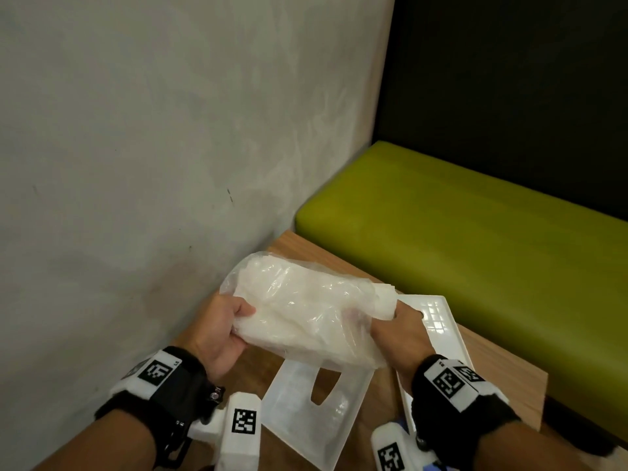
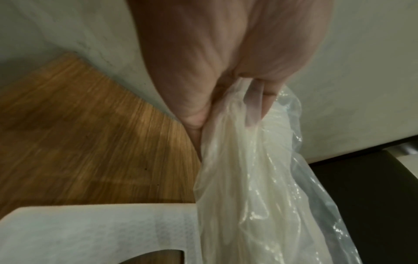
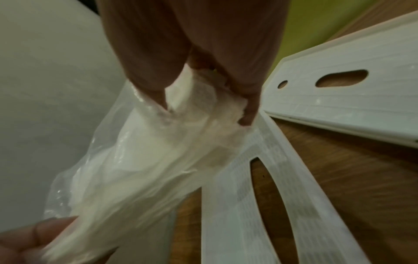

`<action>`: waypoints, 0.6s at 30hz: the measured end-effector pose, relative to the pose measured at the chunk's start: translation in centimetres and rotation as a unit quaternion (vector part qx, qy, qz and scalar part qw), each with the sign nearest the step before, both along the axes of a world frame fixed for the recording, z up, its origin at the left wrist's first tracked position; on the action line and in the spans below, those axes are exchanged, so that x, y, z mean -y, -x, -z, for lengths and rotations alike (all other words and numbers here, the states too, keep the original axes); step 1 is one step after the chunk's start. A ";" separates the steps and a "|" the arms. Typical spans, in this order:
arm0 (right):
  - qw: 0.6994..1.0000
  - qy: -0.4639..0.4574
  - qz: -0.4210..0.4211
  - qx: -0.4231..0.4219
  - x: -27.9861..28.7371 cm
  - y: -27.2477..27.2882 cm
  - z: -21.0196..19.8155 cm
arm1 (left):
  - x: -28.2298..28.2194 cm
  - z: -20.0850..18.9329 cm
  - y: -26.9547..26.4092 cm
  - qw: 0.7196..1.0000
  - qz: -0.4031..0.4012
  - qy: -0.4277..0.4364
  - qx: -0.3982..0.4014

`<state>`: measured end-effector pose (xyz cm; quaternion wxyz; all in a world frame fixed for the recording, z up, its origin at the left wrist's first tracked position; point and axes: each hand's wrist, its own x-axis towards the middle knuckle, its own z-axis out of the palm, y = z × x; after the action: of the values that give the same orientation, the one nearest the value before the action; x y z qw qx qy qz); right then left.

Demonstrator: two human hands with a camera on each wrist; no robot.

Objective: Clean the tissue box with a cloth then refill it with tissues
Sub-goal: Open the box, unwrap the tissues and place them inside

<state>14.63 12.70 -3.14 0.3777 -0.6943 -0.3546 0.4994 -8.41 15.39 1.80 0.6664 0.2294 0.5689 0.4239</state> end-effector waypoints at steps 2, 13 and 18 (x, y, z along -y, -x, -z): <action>1.000 0.010 0.003 0.028 -0.1 0.4 -0.1 | 0.0 0.0 -0.1 1.000 0.012 -0.004 0.003; 0.996 0.064 0.001 -0.059 -0.9 0.8 0.4 | -0.4 -0.7 -0.5 0.999 -0.003 -0.031 -0.023; 0.995 0.014 0.021 -0.092 -0.8 0.8 -0.3 | -0.9 -0.5 0.1 0.997 -0.041 -0.044 -0.044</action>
<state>13.86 13.50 -2.82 0.4094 -0.6581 -0.2963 0.5581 -8.52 16.33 2.33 0.6118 0.2539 0.5874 0.4650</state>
